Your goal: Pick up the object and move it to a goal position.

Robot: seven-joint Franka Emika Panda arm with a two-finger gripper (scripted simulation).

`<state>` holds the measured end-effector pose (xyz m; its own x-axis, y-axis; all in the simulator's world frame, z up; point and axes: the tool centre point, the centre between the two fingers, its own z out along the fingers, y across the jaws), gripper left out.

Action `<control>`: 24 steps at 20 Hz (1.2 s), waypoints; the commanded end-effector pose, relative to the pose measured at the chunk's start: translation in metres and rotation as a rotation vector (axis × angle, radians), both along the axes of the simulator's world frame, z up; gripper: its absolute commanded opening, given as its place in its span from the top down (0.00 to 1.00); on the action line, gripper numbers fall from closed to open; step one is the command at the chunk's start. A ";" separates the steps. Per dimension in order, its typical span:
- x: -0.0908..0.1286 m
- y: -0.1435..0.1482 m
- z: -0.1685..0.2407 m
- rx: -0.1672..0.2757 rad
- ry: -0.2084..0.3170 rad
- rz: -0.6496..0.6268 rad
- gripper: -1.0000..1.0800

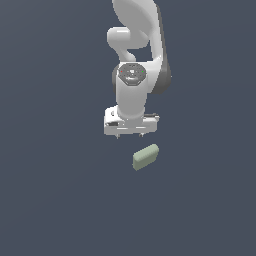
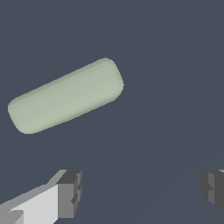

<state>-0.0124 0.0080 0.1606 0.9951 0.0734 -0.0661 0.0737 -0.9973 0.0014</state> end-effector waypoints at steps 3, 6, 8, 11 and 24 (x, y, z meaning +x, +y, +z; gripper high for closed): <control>0.001 -0.001 0.000 -0.003 -0.001 0.003 0.04; 0.003 -0.006 -0.001 -0.016 -0.008 0.020 0.04; 0.005 -0.010 -0.001 -0.024 -0.012 0.032 0.04; 0.005 -0.011 -0.001 -0.027 -0.013 0.037 0.04; 0.010 -0.004 -0.002 -0.028 -0.019 -0.073 0.04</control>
<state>-0.0033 0.0026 0.1584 0.9986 0.0205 -0.0494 0.0220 -0.9993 0.0299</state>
